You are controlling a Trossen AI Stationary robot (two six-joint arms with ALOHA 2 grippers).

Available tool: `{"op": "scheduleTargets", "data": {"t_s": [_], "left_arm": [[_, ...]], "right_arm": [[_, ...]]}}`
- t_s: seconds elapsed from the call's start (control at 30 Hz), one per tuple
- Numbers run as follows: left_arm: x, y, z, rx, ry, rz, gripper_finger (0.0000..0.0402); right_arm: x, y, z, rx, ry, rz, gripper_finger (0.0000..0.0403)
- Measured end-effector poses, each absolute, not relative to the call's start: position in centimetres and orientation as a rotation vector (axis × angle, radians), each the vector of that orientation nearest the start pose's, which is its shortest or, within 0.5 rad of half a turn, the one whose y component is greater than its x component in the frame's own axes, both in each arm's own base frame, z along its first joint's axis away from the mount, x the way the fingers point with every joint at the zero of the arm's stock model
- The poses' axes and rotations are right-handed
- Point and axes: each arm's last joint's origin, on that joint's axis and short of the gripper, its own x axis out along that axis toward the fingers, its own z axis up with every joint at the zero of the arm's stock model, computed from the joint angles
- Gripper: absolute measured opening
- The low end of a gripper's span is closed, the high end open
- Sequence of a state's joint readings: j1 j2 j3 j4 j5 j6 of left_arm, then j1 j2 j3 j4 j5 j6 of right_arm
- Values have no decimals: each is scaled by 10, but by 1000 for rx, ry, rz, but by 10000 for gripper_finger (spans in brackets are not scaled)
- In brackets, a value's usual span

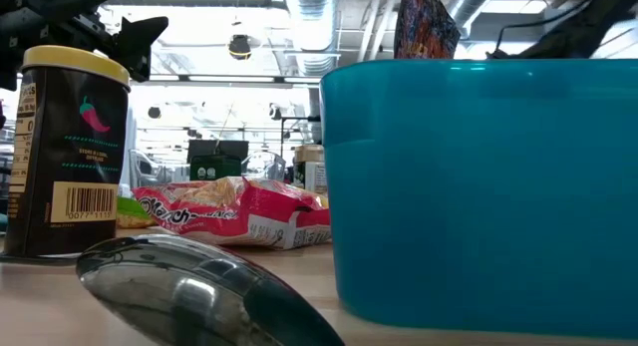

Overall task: Pick & Place Food Item
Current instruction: Put the yellow noodle pack into the transparent bin

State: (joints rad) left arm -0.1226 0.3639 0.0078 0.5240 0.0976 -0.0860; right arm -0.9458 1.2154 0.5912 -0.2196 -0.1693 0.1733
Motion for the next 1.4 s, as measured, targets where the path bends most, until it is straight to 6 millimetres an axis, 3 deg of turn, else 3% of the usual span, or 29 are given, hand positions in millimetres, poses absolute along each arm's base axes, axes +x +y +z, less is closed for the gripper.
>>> {"op": "scheduleTargets", "data": {"t_s": [0.13, 0.4, 0.67, 0.9, 1.2, 1.4], "left_arm": [[118, -17, 184, -88, -158, -227, 271], [118, -17, 184, -88, -158, -227, 271], [118, -17, 184, -88, -159, -227, 271], [118, -17, 184, -88, -158, -227, 271], [118, -17, 184, -88, -158, -227, 271], [118, -17, 184, -88, -158, -227, 271]], "right_arm": [[132, -186, 186, 564, 863, -781, 154], [142, -205, 164, 476, 1124, -716, 153], [159, -218, 168, 418, 1178, -663, 153], [166, -222, 153, 379, 1259, -606, 159], [173, -230, 148, 383, 1273, -602, 150], [172, -230, 162, 410, 1309, -624, 142]]}}
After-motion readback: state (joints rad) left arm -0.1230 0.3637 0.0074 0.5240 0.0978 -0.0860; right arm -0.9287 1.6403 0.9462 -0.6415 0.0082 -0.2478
